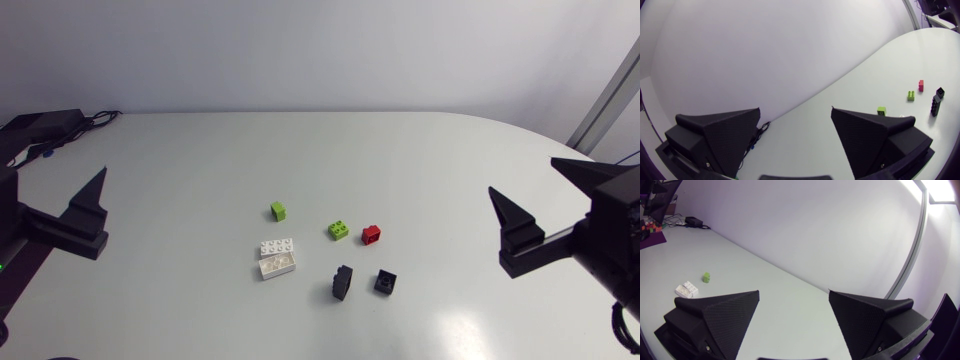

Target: Disassemble duplo

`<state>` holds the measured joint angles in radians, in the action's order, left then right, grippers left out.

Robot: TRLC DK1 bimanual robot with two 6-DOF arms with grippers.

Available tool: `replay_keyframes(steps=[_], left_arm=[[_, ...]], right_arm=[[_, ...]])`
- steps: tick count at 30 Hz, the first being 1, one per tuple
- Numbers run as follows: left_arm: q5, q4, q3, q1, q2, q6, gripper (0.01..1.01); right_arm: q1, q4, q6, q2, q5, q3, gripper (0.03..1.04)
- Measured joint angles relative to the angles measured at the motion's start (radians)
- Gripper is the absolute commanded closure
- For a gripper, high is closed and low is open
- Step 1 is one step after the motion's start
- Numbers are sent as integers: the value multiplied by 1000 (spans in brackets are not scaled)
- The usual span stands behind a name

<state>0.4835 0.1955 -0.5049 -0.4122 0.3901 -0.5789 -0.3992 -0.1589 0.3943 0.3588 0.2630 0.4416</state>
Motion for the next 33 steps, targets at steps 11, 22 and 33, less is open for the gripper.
replay_keyframes(steps=[11,22,33], left_arm=[[22,40,0,-10,-175,23,46],[91,89,61,17,-376,113,46],[165,100,94,82,-383,129,46]], right_arm=[[27,-86,77,-198,110,-27,67],[37,-78,68,-357,251,-100,67],[40,150,51,-357,399,-248,67]])
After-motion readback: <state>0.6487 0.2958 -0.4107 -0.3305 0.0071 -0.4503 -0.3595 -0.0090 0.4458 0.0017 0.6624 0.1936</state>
